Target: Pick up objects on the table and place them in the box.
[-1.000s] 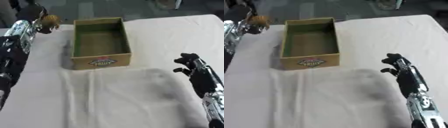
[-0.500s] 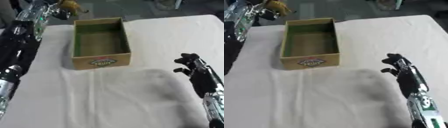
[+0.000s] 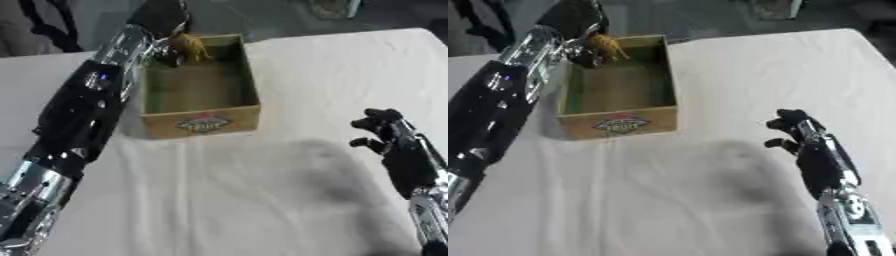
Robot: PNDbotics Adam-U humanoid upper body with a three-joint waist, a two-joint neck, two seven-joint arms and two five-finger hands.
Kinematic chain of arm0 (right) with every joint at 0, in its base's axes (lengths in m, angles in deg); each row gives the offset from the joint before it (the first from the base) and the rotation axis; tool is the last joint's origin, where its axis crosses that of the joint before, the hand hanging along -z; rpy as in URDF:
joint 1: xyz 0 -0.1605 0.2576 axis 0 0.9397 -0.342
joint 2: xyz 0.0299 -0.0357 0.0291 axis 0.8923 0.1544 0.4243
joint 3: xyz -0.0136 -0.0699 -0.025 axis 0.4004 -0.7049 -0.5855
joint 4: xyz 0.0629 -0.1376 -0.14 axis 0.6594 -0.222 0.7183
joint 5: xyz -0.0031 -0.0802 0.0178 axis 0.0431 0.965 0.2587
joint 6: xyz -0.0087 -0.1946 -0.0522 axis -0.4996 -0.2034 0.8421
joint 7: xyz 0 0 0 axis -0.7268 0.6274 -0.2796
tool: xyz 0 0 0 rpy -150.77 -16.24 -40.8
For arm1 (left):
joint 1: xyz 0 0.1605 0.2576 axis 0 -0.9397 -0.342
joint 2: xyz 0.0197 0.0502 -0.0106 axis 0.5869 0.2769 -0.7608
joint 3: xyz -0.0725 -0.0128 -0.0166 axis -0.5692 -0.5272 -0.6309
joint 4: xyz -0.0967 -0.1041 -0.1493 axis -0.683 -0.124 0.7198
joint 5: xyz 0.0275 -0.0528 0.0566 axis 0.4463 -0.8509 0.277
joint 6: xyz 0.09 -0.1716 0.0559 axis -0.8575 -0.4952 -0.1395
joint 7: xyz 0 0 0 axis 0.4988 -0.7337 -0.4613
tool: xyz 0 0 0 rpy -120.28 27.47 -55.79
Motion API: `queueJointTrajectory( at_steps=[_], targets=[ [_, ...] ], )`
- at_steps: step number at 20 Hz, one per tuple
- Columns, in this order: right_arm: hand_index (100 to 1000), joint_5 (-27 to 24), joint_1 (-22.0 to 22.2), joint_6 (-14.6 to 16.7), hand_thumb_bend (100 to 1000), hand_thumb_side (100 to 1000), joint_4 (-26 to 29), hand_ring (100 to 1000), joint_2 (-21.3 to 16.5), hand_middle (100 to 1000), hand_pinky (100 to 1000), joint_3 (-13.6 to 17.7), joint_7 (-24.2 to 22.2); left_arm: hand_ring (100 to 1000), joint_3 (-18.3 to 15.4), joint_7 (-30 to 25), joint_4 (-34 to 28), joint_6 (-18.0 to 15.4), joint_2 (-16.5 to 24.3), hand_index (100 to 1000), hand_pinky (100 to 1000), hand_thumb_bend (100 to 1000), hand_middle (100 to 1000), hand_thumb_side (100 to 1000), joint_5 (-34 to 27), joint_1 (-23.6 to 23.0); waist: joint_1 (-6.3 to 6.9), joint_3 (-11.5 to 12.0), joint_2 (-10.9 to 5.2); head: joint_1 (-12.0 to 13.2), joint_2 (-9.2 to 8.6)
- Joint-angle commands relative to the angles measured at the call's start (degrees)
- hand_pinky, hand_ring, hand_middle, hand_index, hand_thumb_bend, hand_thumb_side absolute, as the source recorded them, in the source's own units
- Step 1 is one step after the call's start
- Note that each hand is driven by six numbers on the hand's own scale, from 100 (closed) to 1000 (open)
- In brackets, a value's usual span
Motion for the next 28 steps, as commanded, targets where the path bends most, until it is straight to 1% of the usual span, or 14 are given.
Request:
queueJointTrajectory(
  at_steps=[1, 6, 11, 12, 15, 16, 17, 19, 20, 21, 23, 24, 25, 28],
  targets=[
    [755, 0.1, -0.82, 0.13, 100, 680, 0.63, 785, -0.45, 607, 571, 0.04, -0.27, 100, 0.07, 0.09, 0.14, -0.2, -0.09, 100, 138, 248, 100, 100, -0.31, 0.46, -0.24, -0.11, -0.89, 0.28, -0.21],
    [755, 0.06, -0.88, 0.12, 100, 682, 0.6, 785, -0.34, 607, 571, -0.01, -0.38, 100, 0.2, 0.25, 1.64, 0.29, -1.14, 100, 182, 145, 100, 100, -1.87, -1.36, -0.44, -0.16, -0.72, 0.33, -0.41],
    [755, 0.02, -0.97, 0.12, 100, 684, 0.57, 786, -0.21, 607, 571, -0.08, -0.48, 103, 0.22, 0.98, 2.89, 1.44, -2.1, 169, 308, 250, 100, 108, -4.12, -2.73, -0.63, -0.19, -0.52, 0.41, -0.56],
    [755, 0.01, -0.98, 0.12, 100, 684, 0.56, 786, -0.19, 607, 571, -0.08, -0.5, 171, 0.26, 0.98, 2.95, 1.61, -2.17, 206, 353, 249, 110, 114, -4.64, -2.99, -0.66, -0.2, -0.49, 0.41, -0.55],
    [755, 0.02, -0.9, 0.09, 100, 687, 0.43, 785, -0.22, 607, 570, -0.04, -0.46, 440, 0.32, -2.05, 3.27, 1.46, -2.24, 498, 520, 274, 413, 135, -6.95, -3.66, -0.72, -0.13, -0.47, 0.39, -0.39],
    [755, 0.01, -0.87, 0.08, 100, 688, 0.41, 785, -0.21, 607, 570, -0.04, -0.44, 518, 0.14, -3.87, 3.28, 1.08, -2.21, 605, 576, 302, 508, 137, -8.25, -3.83, -0.72, -0.11, -0.48, 0.37, -0.35],
    [755, 0.0, -0.84, 0.08, 100, 689, 0.4, 785, -0.2, 607, 571, -0.04, -0.44, 601, -0.12, -6.18, 3.38, 0.76, -2.11, 685, 640, 374, 597, 133, -9.81, -3.94, -0.7, -0.09, -0.51, 0.29, -0.33],
    [755, 0.0, -0.77, 0.08, 100, 691, 0.4, 785, -0.18, 607, 571, -0.02, -0.44, 676, -0.66, -10.16, 2.61, 0.44, -1.63, 744, 689, 492, 677, 113, -12.85, -3.88, -0.68, -0.04, -0.58, 0.15, -0.36],
    [755, 0.01, -0.73, 0.08, 100, 691, 0.39, 785, -0.18, 607, 571, 0.01, -0.42, 676, -0.87, -11.45, 1.91, 0.47, -1.34, 744, 689, 492, 677, 113, -14.21, -3.83, -0.67, 0.0, -0.6, 0.08, -0.38],
    [755, 0.02, -0.67, 0.08, 100, 692, 0.38, 786, -0.21, 607, 571, 0.04, -0.39, 717, -1.01, -12.54, 1.14, 0.5, -0.99, 767, 718, 607, 724, 100, -15.4, -3.68, -0.68, 0.06, -0.65, -0.01, -0.35],
    [755, 0.04, -0.56, 0.1, 100, 690, 0.36, 785, -0.23, 607, 571, 0.1, -0.34, 746, -1.2, -14.24, -0.82, 0.53, 0.02, 781, 738, 716, 752, 192, -17.2, -3.18, -0.66, 0.23, -0.79, -0.2, -0.24],
    [755, 0.05, -0.53, 0.11, 100, 691, 0.36, 785, -0.23, 607, 571, 0.13, -0.33, 748, -1.33, -14.75, -1.96, 0.53, 0.39, 782, 738, 731, 755, 210, -17.91, -3.04, -0.66, 0.31, -0.83, -0.28, -0.22],
    [755, 0.06, -0.47, 0.1, 100, 691, 0.35, 785, -0.24, 607, 571, 0.17, -0.3, 747, -1.54, -15.04, -3.27, 0.51, 0.8, 780, 740, 782, 757, 272, -19.05, -2.83, -0.65, 0.47, -0.91, -0.42, -0.18],
    [755, 0.12, -0.32, 0.08, 100, 692, 0.33, 786, -0.26, 607, 571, 0.23, -0.25, 743, -1.62, -15.05, -7.74, 1.09, 2.26, 772, 735, 832, 752, 308, -22.13, -2.51, -0.64, 0.95, -1.13, -0.79, -0.02]
  ],
)
